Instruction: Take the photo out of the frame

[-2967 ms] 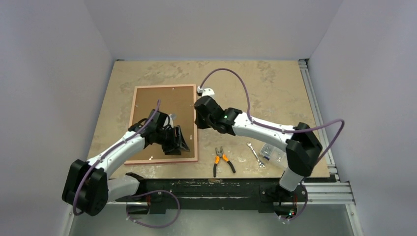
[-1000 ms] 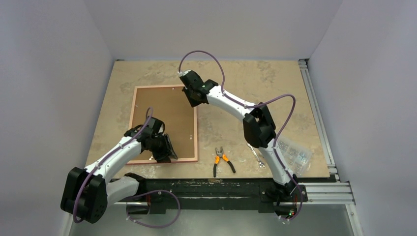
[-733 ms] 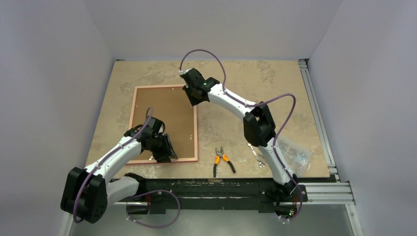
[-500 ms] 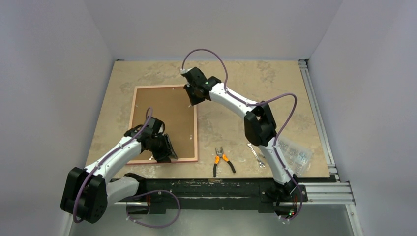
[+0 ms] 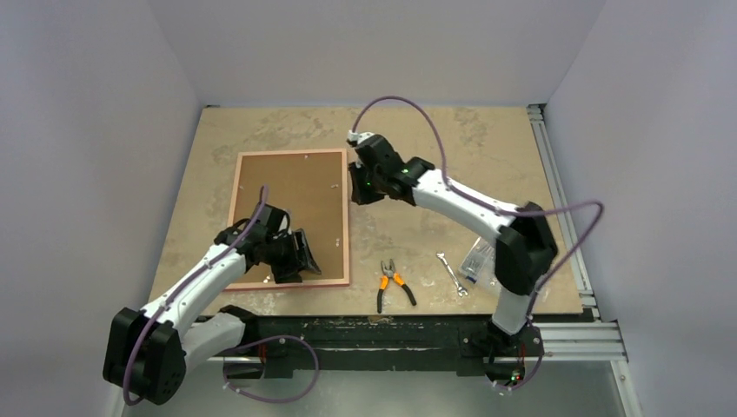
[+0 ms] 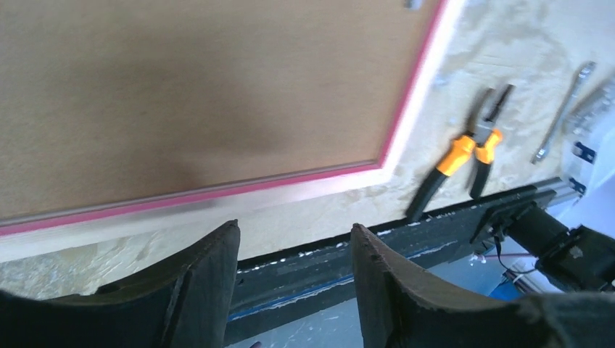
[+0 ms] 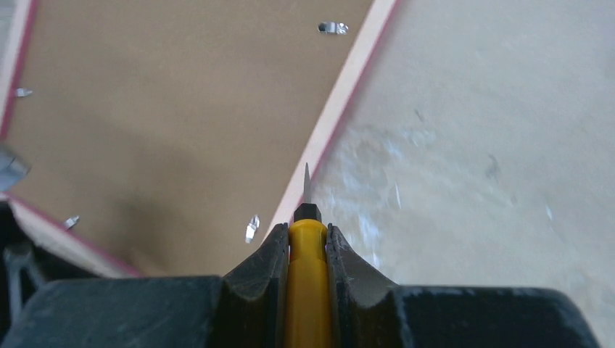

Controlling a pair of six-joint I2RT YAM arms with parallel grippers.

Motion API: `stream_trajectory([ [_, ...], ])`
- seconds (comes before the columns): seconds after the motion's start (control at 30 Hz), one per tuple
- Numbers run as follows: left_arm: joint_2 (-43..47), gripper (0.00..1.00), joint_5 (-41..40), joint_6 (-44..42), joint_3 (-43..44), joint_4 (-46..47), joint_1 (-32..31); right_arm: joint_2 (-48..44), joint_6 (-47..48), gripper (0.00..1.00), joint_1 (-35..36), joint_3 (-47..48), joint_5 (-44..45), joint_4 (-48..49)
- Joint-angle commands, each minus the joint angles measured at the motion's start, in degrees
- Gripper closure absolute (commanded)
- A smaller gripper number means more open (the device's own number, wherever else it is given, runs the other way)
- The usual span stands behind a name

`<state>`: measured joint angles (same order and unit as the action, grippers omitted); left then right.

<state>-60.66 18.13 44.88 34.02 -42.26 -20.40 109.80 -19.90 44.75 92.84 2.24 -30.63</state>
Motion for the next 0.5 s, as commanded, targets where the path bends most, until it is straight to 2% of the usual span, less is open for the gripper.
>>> stream_trajectory([
  [0.0, 2.9, 0.43, 2.0, -4.8, 4.8, 4.1, -2.5, -18.2, -6.7, 1.0, -0.2, -14.1, 5.3, 7.1],
  [0.13, -2.3, 0.45, -1.5, -5.8, 10.1, 4.9, -6.7, -30.7, -10.5, 1.0, -0.2, -27.4, 8.1, 7.9],
  [0.23, -8.0, 0.6, -0.2, -5.3, 12.5, 7.2, -9.1, -39.7, -13.3, 1.0, -0.2, -36.5, 8.4, 9.2],
  [0.27, -9.6, 0.61, 0.1, -4.7, 13.0, 8.2, -10.2, -42.1, -13.8, 1.0, -0.2, -38.5, 8.6, 9.0],
  [0.4, -15.2, 0.6, -2.6, -1.7, 14.6, 10.3, -13.4, -52.4, -15.0, 1.0, -0.2, -43.7, 10.6, 5.7],
  [0.47, -16.7, 0.56, -4.8, -0.6, 14.6, 11.2, -14.6, -56.8, -15.3, 1.0, -0.2, -45.6, 11.6, 4.2],
])
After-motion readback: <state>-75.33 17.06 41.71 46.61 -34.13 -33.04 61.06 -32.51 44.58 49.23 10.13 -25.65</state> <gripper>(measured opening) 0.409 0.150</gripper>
